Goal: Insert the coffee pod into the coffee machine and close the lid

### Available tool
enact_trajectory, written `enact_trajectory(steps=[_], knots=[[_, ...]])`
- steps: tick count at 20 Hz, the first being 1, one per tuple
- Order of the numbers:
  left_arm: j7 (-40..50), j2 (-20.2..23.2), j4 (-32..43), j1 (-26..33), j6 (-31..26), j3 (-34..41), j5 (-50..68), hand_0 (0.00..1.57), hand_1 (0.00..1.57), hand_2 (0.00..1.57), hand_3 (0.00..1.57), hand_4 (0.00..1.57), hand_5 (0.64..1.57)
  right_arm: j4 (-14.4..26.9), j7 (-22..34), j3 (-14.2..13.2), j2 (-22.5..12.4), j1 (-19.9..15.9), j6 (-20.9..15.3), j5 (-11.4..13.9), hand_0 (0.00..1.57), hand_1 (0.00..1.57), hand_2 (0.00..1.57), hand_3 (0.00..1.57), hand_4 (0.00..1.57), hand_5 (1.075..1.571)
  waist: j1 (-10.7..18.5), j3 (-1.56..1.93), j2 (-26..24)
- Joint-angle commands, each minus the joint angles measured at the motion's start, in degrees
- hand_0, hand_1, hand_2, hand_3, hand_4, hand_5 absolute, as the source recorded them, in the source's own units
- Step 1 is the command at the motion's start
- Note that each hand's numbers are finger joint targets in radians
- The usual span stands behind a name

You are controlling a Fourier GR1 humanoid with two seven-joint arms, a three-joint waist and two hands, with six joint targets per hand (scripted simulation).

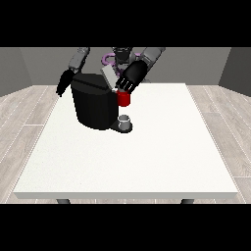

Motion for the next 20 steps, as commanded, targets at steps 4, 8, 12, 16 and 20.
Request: enact_trajectory(steps=[4,8,12,16,20], knots=[[-1.2,1.7,1.0,-1.2,1.3,0.4,-0.9,1.22,1.22,1.26,1.21,0.38,1.571,-1.3,-0.5,1.6,0.8,0.7,0.2,0.7,0.00,0.00,0.00,0.00,0.00,1.571,-1.5,-0.03,0.8],[-1.5,0.5,0.7,-2.7,0.5,0.5,-0.3,1.22,1.22,1.24,1.20,0.36,1.571,0.5,-0.9,0.6,0.5,-1.0,-0.9,1.0,0.00,0.00,0.00,0.00,0.00,1.571,-0.5,-0.02,1.2],[-3.6,3.2,1.8,-2.0,4.1,1.2,-1.5,1.18,1.18,1.20,1.17,0.35,1.571,-3.1,5.2,1.3,1.6,-4.4,-2.4,1.3,0.00,0.00,0.00,0.00,0.00,1.571,-1.3,-0.06,2.2],[-4.0,4.6,1.2,-2.5,3.2,-1.5,-4.3,1.21,1.21,1.23,1.13,0.00,1.571,-1.8,2.5,1.1,0.4,-2.3,-1.5,1.7,0.00,0.00,0.00,0.00,0.00,1.571,-1.6,-0.04,1.8],[-4.7,2.8,-0.2,-1.4,5.2,-4.4,-7.0,1.17,1.17,1.19,1.07,0.00,1.571,0.3,-1.3,-1.2,0.0,-2.2,-0.9,-0.5,0.00,0.00,0.00,0.00,0.00,1.571,-0.6,0.00,3.4]])
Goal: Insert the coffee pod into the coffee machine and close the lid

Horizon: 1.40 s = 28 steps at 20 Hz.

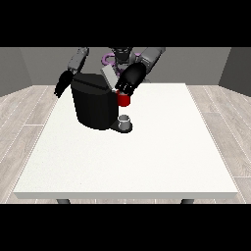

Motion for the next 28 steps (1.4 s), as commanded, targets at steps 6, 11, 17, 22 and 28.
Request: enact_trajectory(steps=[6,11,17,22,28], knots=[[-4.5,2.6,1.8,2.4,2.6,0.3,-1.5,1.11,1.11,1.14,1.02,0.00,1.571,-1.7,1.1,-0.1,-2.3,0.8,2.4,-0.4,0.00,0.00,0.00,0.00,0.00,1.571,-0.5,-0.01,0.9],[-2.1,-0.9,0.8,-0.7,4.3,1.6,-0.3,1.15,1.15,1.15,0.95,0.00,1.571,0.3,-1.3,0.2,0.0,0.7,0.3,0.1,0.00,0.00,0.00,0.00,0.04,1.571,-0.6,0.01,1.2],[-5.4,0.9,0.9,-1.2,7.1,1.7,-1.4,1.21,1.21,1.19,0.97,0.00,1.571,-0.9,-0.5,0.8,-0.3,-1.4,-0.5,1.3,0.00,0.00,0.00,0.00,0.00,1.571,-1.2,0.00,4.3],[-6.5,1.4,0.0,-1.8,7.9,1.3,-2.2,1.22,1.22,1.17,0.89,0.00,1.571,0.9,-2.2,-0.2,-1.0,-1.4,0.0,0.8,0.00,0.00,0.00,0.00,0.22,1.571,-0.9,0.02,5.6],[-8.4,4.6,1.2,-2.5,6.7,1.1,-3.7,0.81,0.81,0.91,0.66,0.00,1.571,-0.8,1.0,1.1,-0.8,-1.2,0.1,1.8,0.00,0.00,0.00,0.00,0.09,1.571,-1.9,0.00,3.4]])
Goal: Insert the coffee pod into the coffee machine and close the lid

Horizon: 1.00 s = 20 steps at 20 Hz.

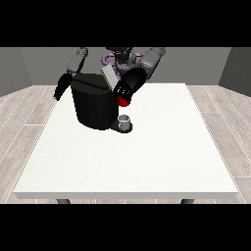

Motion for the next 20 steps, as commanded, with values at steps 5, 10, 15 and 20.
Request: enact_trajectory(steps=[5,10,15,20], knots=[[-1.9,2.6,0.6,0.4,3.2,-0.1,-2.3,0.00,0.00,0.63,0.51,0.00,1.571,-0.2,-2.8,-0.2,-0.9,1.4,0.0,0.5,0.00,0.00,0.00,0.00,0.15,1.571,-0.6,-0.03,1.4],[-3.3,1.3,1.7,2.7,5.7,-0.1,-2.8,0.00,0.00,0.53,0.44,0.00,1.571,-2.3,3.8,2.3,2.2,0.9,-0.7,1.1,0.00,0.00,0.00,0.00,0.17,1.571,-0.1,-0.08,-0.9],[0.0,-2.7,1.0,3.2,3.5,-1.4,-3.2,0.00,0.00,0.33,0.23,0.00,1.571,1.5,2.7,0.3,1.2,1.3,-0.6,0.4,0.00,0.00,0.00,0.00,0.00,1.571,2.3,-0.04,-4.4],[1.8,-6.1,0.6,7.4,1.7,-0.8,-1.4,0.00,0.00,0.00,0.00,0.00,1.571,4.7,-2.3,-0.2,1.6,7.8,-0.6,0.1,0.00,0.00,0.00,0.00,0.00,1.571,5.8,-0.04,-9.9]])
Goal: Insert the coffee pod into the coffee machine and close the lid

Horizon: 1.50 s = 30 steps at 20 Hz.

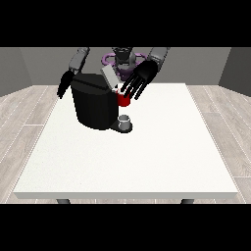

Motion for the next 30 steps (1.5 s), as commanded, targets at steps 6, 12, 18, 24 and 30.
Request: enact_trajectory(steps=[6,12,18,24,30], knots=[[0.5,-7.1,-1.1,11.3,-1.3,1.8,4.5,0.00,0.00,0.28,0.00,0.00,1.571,2.5,-2.7,0.1,2.0,10.9,-0.5,-0.5,0.00,0.00,0.00,0.00,0.00,1.571,6.5,-0.05,-13.1],[-3.6,-19.7,-0.7,20.5,-2.7,14.9,22.7,0.00,0.00,0.00,0.00,0.47,1.571,3.9,-3.4,-2.4,0.6,14.9,-0.2,-2.0,0.00,0.00,0.00,0.00,0.00,1.571,14.2,-0.20,-22.4],[-6.1,-23.1,1.2,32.1,-6.4,18.7,28.7,0.00,0.00,0.00,0.00,0.42,1.571,-0.7,-3.0,-1.0,2.1,16.2,2.6,-4.3,0.00,0.00,0.00,0.00,0.00,1.571,18.2,-0.09,-31.1],[-5.0,-25.2,-0.3,38.6,-5.1,17.1,28.9,0.00,0.00,0.00,0.00,0.39,1.571,-5.2,0.5,0.3,-1.4,12.5,9.3,-6.4,0.00,0.00,0.00,0.00,0.06,1.571,20.4,-0.05,-33.7],[-0.8,-27.2,-6.0,38.8,-6.0,14.9,34.6,0.00,0.00,0.00,0.00,0.35,1.571,-3.3,-0.1,-0.5,-5.5,7.7,10.6,-4.3,0.00,0.00,0.00,0.00,0.08,1.571,23.8,-0.03,-31.0]])
